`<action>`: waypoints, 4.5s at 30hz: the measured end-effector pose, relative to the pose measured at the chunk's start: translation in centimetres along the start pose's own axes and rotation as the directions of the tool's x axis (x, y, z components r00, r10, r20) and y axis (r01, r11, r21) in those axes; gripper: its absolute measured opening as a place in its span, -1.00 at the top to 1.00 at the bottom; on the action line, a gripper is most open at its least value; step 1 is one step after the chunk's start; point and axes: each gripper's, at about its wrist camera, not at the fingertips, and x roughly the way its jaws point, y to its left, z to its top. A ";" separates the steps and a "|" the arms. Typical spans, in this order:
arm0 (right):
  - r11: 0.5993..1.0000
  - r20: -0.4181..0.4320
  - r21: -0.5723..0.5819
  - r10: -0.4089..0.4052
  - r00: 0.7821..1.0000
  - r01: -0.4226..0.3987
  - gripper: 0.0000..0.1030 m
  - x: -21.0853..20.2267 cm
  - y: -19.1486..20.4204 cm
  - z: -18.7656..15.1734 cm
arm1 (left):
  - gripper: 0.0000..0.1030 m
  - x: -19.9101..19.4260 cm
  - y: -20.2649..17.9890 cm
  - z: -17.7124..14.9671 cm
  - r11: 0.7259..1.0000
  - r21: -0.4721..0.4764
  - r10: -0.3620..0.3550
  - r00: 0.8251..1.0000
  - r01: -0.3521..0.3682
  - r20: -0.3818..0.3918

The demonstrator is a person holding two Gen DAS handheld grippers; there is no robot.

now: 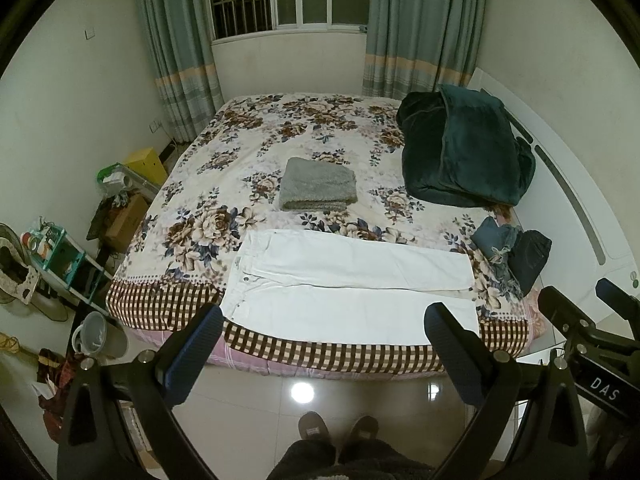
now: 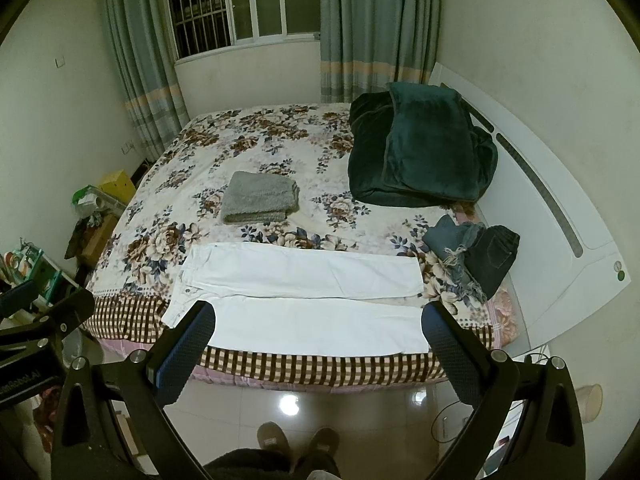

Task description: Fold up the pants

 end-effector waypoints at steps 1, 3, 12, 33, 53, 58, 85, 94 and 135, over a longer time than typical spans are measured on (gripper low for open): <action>1.000 0.000 0.001 0.001 1.000 -0.001 -1.00 0.0 -0.1 0.0 | -1.00 0.0 0.0 0.0 1.000 0.001 -0.001 1.000 0.001 -0.001; 1.000 0.000 0.002 0.000 1.000 0.000 -1.00 0.1 -0.1 0.1 | -1.00 0.0 0.0 0.0 1.000 0.001 0.000 1.000 0.000 0.001; 1.000 0.000 0.001 0.001 1.000 -0.001 -1.00 0.0 0.1 0.2 | -1.00 -0.1 -0.2 -0.1 1.000 0.000 -0.001 1.000 0.001 0.001; 1.000 0.001 0.000 0.000 1.000 0.000 -1.00 -0.2 0.2 0.4 | -1.00 -0.1 -0.2 1.1 1.000 -0.003 0.001 1.000 -0.001 0.008; 1.000 -0.027 0.006 0.024 0.999 -0.024 -1.00 -0.3 0.6 1.1 | -1.00 -0.2 -1.5 2.8 1.000 -0.012 0.018 1.000 -0.018 -0.003; 0.999 -0.040 0.034 0.003 0.999 -0.002 -1.00 2.6 -1.2 1.6 | -1.00 2.1 -2.0 3.3 0.998 -0.031 0.050 0.999 -0.050 -0.006; 0.820 -0.524 0.502 0.034 0.851 0.276 -1.00 61.9 -19.7 6.2 | -1.00 57.4 1.9 13.5 0.931 -0.178 0.171 0.811 -0.320 -0.559; 0.616 -0.650 0.642 0.121 0.750 0.457 -1.00 82.3 -26.4 0.4 | -1.00 78.3 8.5 13.1 0.824 -0.286 0.149 0.675 -0.489 -0.723; 0.644 -0.421 0.733 0.179 0.889 0.217 0.92 62.6 -28.7 -21.0 | 0.99 51.3 16.5 -11.0 0.704 -0.631 0.067 0.915 -0.325 -0.398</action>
